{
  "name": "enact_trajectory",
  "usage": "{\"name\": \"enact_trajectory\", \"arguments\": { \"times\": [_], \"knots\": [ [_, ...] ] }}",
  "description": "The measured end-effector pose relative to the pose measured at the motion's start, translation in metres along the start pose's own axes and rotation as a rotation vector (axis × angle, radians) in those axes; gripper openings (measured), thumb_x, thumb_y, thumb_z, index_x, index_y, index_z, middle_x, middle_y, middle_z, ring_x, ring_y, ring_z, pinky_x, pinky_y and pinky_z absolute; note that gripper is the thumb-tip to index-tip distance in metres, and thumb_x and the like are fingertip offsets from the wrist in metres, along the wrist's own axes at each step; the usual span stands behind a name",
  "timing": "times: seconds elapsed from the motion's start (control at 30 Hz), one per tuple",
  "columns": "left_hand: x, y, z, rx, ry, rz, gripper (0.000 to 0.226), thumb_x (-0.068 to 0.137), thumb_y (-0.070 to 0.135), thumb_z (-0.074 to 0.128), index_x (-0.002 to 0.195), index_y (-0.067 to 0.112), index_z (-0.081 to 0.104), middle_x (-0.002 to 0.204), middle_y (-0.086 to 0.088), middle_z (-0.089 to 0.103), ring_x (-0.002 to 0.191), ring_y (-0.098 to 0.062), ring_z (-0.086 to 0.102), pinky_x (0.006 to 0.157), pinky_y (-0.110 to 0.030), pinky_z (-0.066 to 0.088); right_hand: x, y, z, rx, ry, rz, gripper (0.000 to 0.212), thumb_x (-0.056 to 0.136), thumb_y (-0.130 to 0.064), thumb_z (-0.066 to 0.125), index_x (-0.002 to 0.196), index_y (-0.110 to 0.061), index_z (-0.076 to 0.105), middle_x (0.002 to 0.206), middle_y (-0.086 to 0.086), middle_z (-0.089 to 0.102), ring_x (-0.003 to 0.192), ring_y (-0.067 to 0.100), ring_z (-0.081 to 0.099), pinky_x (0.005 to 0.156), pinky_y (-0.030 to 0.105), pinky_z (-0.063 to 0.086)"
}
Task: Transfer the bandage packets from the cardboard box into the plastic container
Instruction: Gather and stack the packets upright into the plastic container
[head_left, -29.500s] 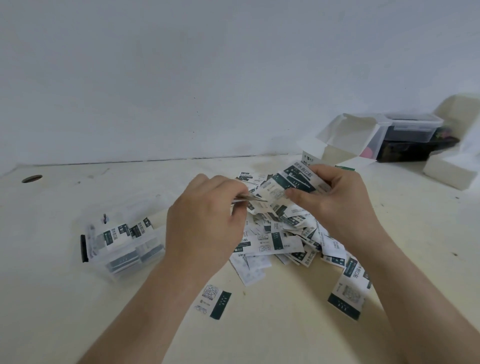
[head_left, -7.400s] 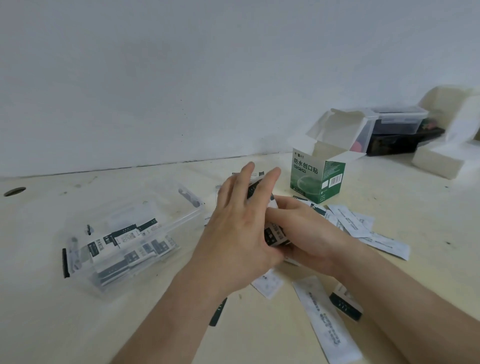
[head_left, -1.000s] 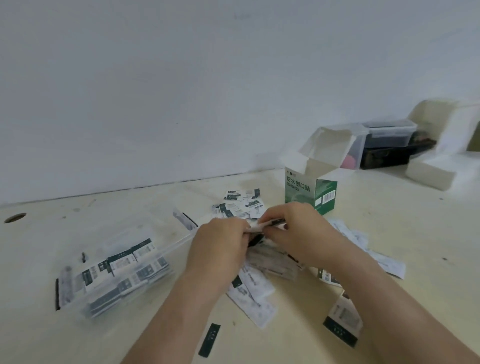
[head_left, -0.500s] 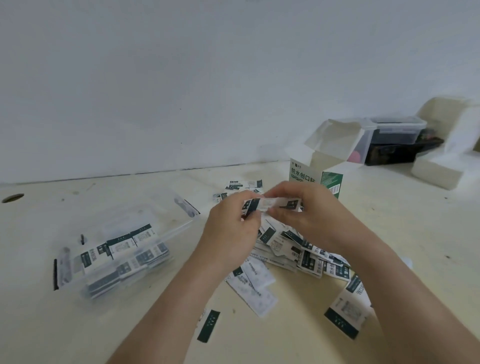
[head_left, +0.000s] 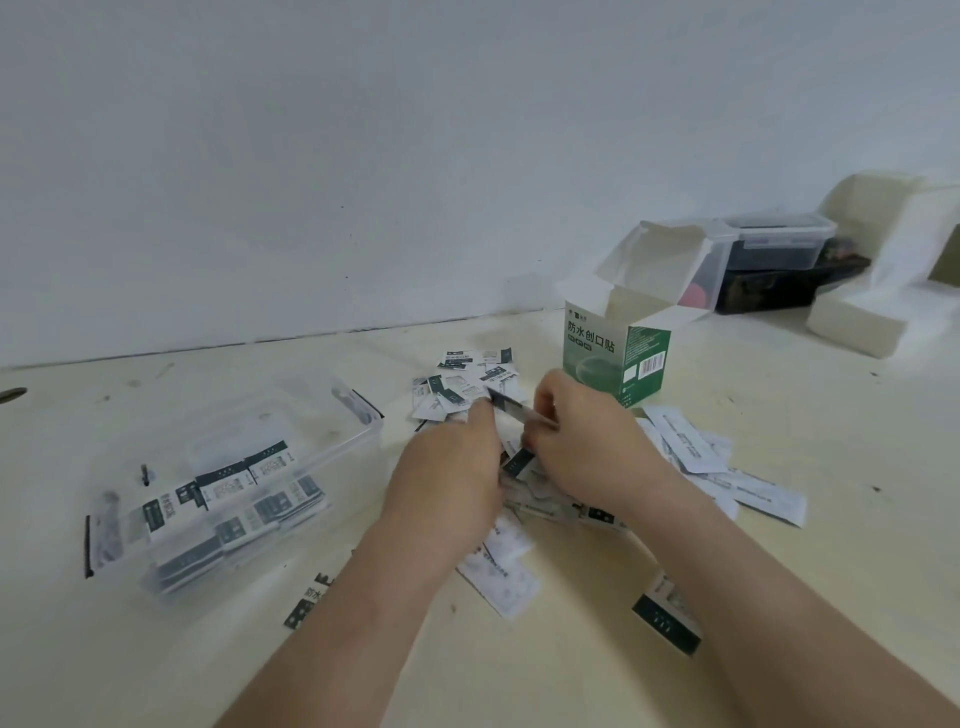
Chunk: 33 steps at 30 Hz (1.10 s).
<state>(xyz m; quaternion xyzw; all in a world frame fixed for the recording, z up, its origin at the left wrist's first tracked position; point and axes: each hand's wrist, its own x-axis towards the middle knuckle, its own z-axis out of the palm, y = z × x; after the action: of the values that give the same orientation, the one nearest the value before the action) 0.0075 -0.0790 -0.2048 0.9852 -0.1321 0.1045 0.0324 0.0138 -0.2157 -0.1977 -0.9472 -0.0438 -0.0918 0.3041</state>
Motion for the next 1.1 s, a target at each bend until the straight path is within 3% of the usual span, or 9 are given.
{"name": "enact_trajectory", "arguments": {
  "times": [0.07, 0.23, 0.33, 0.47, 0.57, 0.7, 0.87, 1.0, 1.1],
  "knots": [
    [-0.001, -0.001, -0.003, 0.027, 0.041, 0.014, 0.04, 0.089, 0.008, 0.048, 0.128, 0.013, 0.041, 0.088, -0.005, 0.059, 0.077, -0.027, 0.052, 0.064, -0.031, 0.034, 0.001, 0.001, 0.001, 0.087, -0.017, 0.01, 0.008, 0.095, -0.022, 0.051, 0.091, -0.016, 0.048, 0.092, 0.002, 0.066, 0.084, 0.022, 0.061, 0.071, 0.037, 0.051],
    [0.003, -0.008, 0.006, -0.171, 0.009, -0.023, 0.038, 0.089, 0.02, 0.051, 0.127, 0.015, 0.05, 0.122, -0.006, 0.052, 0.113, -0.026, 0.047, 0.087, -0.03, 0.037, 0.001, 0.002, 0.004, 0.212, -0.063, 0.063, 0.008, 0.098, -0.021, 0.048, 0.093, -0.016, 0.044, 0.084, 0.002, 0.062, 0.07, 0.016, 0.055, 0.056, 0.032, 0.043],
    [0.006, -0.011, 0.012, -0.215, -0.061, -0.001, 0.04, 0.09, 0.034, 0.052, 0.125, 0.015, 0.048, 0.123, -0.004, 0.051, 0.117, -0.026, 0.047, 0.09, -0.033, 0.039, 0.002, 0.003, 0.004, 0.189, -0.097, 0.064, 0.007, 0.098, -0.02, 0.046, 0.095, -0.016, 0.042, 0.089, 0.004, 0.063, 0.077, 0.02, 0.057, 0.065, 0.036, 0.047],
    [0.009, -0.011, 0.003, -0.14, -0.041, 0.001, 0.044, 0.09, 0.046, 0.054, 0.121, 0.015, 0.047, 0.102, -0.004, 0.063, 0.095, -0.025, 0.057, 0.075, -0.034, 0.044, 0.003, 0.009, -0.006, 0.136, -0.077, 0.103, 0.003, 0.096, -0.017, 0.044, 0.094, -0.017, 0.041, 0.104, 0.006, 0.067, 0.096, 0.026, 0.06, 0.083, 0.043, 0.051],
    [0.006, -0.003, -0.001, -0.038, 0.041, 0.043, 0.025, 0.09, 0.032, 0.052, 0.105, 0.014, 0.044, 0.08, -0.003, 0.054, 0.076, -0.026, 0.053, 0.061, -0.032, 0.036, 0.004, 0.011, -0.008, 0.107, -0.061, 0.122, 0.004, 0.096, -0.016, 0.044, 0.099, -0.017, 0.042, 0.107, 0.005, 0.067, 0.096, 0.024, 0.06, 0.081, 0.041, 0.052],
    [0.005, -0.007, -0.004, -0.068, 0.115, 0.064, 0.018, 0.091, 0.009, 0.048, 0.106, 0.014, 0.055, 0.088, -0.007, 0.064, 0.077, -0.027, 0.057, 0.065, -0.035, 0.044, 0.004, 0.012, -0.01, 0.15, -0.062, 0.122, 0.019, 0.096, -0.012, 0.043, 0.112, -0.019, 0.048, 0.11, 0.003, 0.065, 0.094, 0.022, 0.061, 0.069, 0.03, 0.049],
    [-0.001, -0.014, -0.025, -0.539, 0.292, -0.078, 0.014, 0.095, 0.016, 0.056, 0.091, 0.022, 0.068, 0.074, 0.004, 0.068, 0.058, -0.013, 0.06, 0.05, -0.022, 0.041, 0.004, 0.009, -0.011, 0.301, 0.049, 0.054, 0.022, 0.098, -0.008, 0.039, 0.104, -0.016, 0.058, 0.097, -0.002, 0.068, 0.082, 0.022, 0.062, 0.065, 0.034, 0.05],
    [-0.002, -0.01, -0.035, -1.145, 0.344, -0.3, 0.012, 0.086, 0.017, 0.072, 0.079, 0.025, 0.068, 0.07, 0.011, 0.072, 0.063, -0.008, 0.069, 0.059, -0.024, 0.053, -0.001, -0.002, -0.012, 0.609, 0.134, 0.033, 0.024, 0.098, -0.006, 0.039, 0.094, -0.015, 0.061, 0.083, 0.0, 0.067, 0.067, 0.023, 0.053, 0.054, 0.032, 0.039],
    [-0.003, -0.006, -0.033, -1.212, 0.356, -0.297, 0.012, 0.083, 0.013, 0.074, 0.085, 0.024, 0.069, 0.076, 0.013, 0.073, 0.068, -0.006, 0.07, 0.064, -0.026, 0.056, -0.006, -0.01, -0.01, 0.708, 0.058, 0.016, 0.024, 0.101, -0.012, 0.041, 0.09, -0.011, 0.061, 0.078, 0.009, 0.062, 0.071, 0.017, 0.055, 0.063, 0.03, 0.043]
  ]
}}
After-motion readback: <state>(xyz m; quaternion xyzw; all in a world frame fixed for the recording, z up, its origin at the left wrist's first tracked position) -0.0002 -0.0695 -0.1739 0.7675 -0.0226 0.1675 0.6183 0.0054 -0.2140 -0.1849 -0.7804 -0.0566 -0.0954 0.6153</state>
